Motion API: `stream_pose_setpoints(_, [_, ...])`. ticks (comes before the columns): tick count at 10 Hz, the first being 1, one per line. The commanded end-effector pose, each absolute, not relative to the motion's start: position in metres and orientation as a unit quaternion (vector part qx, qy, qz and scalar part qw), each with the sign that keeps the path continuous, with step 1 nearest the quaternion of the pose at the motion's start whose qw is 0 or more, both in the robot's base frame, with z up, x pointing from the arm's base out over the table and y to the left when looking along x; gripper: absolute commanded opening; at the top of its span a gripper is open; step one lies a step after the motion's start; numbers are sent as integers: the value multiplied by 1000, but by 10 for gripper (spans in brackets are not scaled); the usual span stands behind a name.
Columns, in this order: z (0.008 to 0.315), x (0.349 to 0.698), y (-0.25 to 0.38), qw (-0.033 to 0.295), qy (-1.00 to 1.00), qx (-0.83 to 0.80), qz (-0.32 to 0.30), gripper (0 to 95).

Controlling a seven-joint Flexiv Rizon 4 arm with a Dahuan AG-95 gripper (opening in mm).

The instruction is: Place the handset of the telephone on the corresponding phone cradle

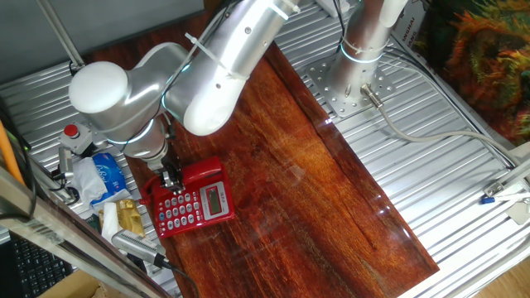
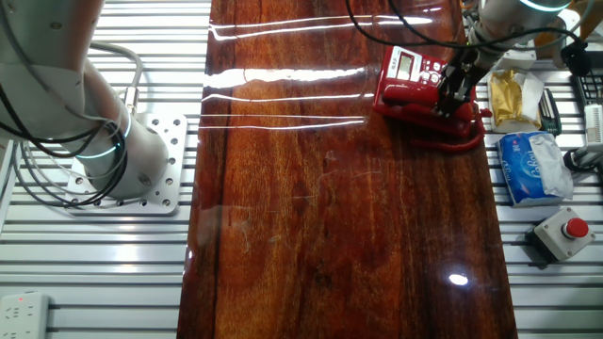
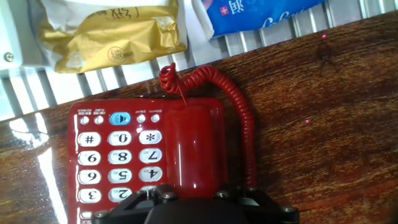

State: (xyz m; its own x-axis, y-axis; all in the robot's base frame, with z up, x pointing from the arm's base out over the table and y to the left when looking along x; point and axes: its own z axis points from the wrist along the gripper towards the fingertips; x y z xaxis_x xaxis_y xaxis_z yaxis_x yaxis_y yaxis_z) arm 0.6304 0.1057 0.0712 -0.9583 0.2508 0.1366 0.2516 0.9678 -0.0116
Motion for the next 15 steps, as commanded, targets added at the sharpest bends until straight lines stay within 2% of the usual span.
stream_pose_setpoints(1, [69,633,109,69,-989,-127,-1,0])
stream_pose_setpoints(5, [69,634,110,69,-989,-127,-13,0])
stream_pose_setpoints(6, [69,634,110,69,-989,-127,-13,190])
stream_pose_setpoints(13, [69,634,110,69,-989,-126,-23,190])
stream_pose_setpoints(14, [69,634,110,69,-989,-126,-22,380])
stream_pose_setpoints(15, [68,634,110,69,-989,-126,-19,380])
